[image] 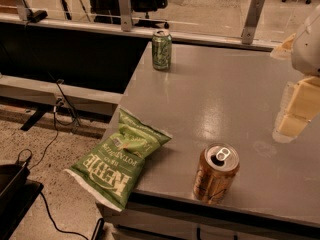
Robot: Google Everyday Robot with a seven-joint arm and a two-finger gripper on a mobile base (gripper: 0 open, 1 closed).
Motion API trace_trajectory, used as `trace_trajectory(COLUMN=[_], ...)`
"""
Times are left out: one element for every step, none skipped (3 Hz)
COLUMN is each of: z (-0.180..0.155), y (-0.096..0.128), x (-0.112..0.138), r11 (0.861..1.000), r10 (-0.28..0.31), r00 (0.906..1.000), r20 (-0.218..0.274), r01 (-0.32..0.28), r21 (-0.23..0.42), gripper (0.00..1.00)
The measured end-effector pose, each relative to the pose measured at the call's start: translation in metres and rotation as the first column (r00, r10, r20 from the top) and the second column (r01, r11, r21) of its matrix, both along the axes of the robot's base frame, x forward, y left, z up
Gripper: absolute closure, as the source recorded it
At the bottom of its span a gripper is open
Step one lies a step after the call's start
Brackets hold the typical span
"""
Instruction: Pick green can
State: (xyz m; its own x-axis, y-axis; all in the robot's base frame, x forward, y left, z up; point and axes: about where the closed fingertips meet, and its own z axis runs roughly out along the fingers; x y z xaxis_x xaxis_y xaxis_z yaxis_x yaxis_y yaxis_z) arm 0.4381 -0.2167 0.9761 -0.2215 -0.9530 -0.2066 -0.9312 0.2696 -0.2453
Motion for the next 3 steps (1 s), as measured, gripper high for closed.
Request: trace_trajectory(z=[0.0,0.005,0.016], y=[0.0,0.002,0.007], x=[0.0,0.013,0.054], r11=[1.0,1.0,0.998], r10=[0.0,0.007,0.02], r00=[1.0,0.9995,0.9942], r20=[0.0,0.032,0.106], r01=[0.0,-0.007,-0.025], r21=[0.0,0.015,0.051], gripper=[0.0,0.0,0.0])
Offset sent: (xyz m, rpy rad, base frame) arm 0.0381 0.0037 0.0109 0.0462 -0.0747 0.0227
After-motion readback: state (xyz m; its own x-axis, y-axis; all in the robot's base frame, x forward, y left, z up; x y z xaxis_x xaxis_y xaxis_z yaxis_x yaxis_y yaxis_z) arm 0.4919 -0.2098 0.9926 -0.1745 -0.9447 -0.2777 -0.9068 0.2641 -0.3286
